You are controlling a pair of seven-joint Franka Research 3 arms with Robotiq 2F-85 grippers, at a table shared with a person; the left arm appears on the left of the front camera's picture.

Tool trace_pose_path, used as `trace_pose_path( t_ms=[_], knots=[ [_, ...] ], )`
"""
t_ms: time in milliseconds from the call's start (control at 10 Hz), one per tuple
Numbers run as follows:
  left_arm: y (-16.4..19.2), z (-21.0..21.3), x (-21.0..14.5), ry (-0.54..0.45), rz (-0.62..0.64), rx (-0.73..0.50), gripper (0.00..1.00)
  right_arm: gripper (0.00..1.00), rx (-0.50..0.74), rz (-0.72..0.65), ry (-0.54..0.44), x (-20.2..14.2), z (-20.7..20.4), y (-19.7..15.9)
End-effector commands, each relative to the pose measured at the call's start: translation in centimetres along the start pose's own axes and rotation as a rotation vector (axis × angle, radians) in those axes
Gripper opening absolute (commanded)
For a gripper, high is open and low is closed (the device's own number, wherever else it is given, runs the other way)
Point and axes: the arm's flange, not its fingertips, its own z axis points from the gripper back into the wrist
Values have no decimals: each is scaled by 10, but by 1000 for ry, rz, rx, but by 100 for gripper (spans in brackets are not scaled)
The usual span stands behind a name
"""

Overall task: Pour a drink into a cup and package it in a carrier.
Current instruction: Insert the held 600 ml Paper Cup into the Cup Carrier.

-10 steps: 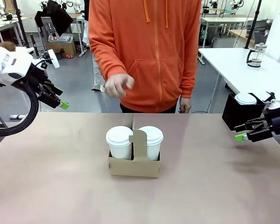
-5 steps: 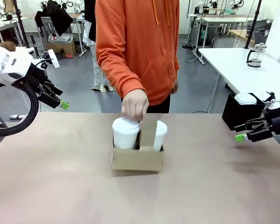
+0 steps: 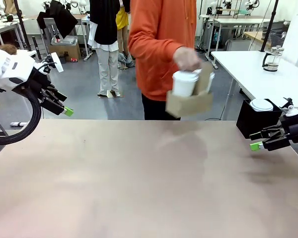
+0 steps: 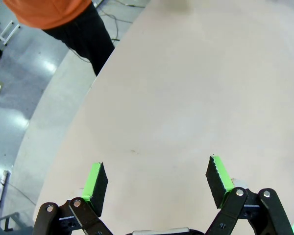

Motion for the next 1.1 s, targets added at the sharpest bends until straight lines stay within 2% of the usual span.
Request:
trace_pose_path(
  t_ms=[0, 1000],
  knots=[
    [0, 0, -1, -20, 6, -10, 100, 100, -3, 23, 1, 0, 2, -1],
    [0, 0, -1, -20, 6, -10, 100, 100, -3, 23, 1, 0, 2, -1]
  ],
)
